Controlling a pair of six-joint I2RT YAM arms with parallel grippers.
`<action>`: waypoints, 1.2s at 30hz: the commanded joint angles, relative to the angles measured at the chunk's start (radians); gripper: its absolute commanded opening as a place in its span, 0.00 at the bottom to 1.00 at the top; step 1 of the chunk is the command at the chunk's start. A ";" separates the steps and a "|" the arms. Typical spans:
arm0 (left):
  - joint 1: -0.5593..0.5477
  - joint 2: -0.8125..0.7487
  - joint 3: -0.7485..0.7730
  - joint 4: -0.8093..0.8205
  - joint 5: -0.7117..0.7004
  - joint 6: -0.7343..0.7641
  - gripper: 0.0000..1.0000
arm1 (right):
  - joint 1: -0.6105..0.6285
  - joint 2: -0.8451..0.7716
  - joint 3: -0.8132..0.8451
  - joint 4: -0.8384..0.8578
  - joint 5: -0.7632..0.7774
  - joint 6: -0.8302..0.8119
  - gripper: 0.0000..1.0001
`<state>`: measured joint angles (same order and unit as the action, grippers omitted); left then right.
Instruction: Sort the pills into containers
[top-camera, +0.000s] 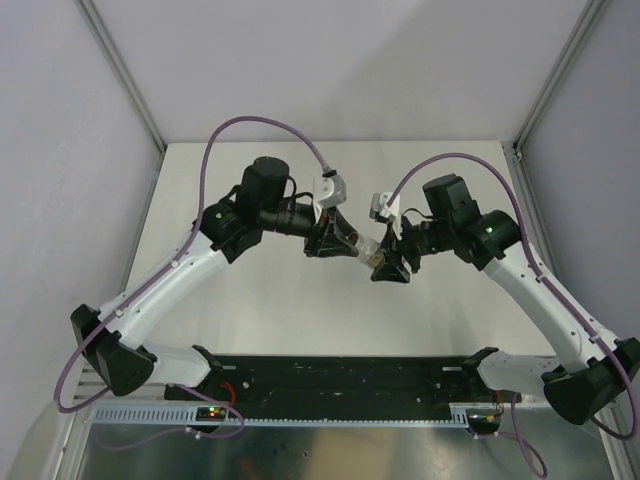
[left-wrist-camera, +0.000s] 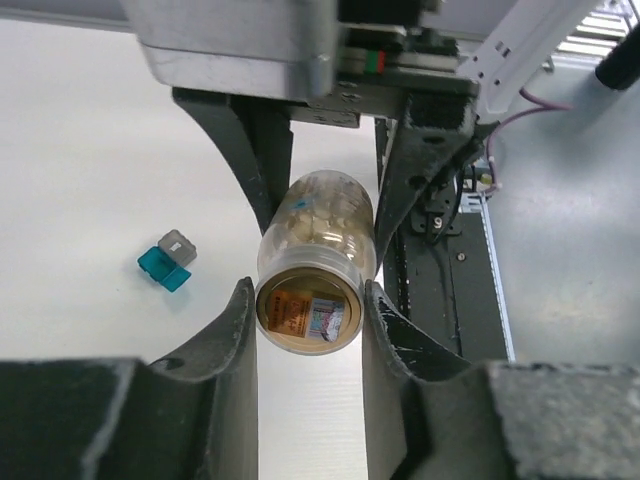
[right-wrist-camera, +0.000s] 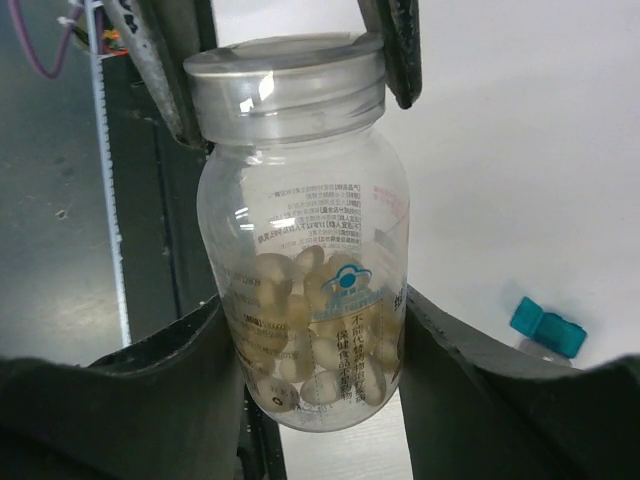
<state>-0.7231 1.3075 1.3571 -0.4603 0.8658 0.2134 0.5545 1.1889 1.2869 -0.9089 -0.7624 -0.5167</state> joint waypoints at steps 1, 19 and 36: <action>-0.003 0.038 0.089 0.019 -0.069 -0.180 0.01 | 0.009 -0.015 0.044 0.094 0.129 0.035 0.00; 0.029 0.105 0.060 0.066 -0.418 -0.810 0.29 | 0.094 -0.020 0.043 0.266 0.647 0.081 0.00; 0.082 0.039 0.055 0.072 -0.224 -0.521 1.00 | 0.012 -0.038 0.040 0.178 0.315 0.101 0.00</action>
<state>-0.6754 1.3869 1.4193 -0.4049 0.5262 -0.4221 0.5941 1.1835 1.2869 -0.7284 -0.3054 -0.4301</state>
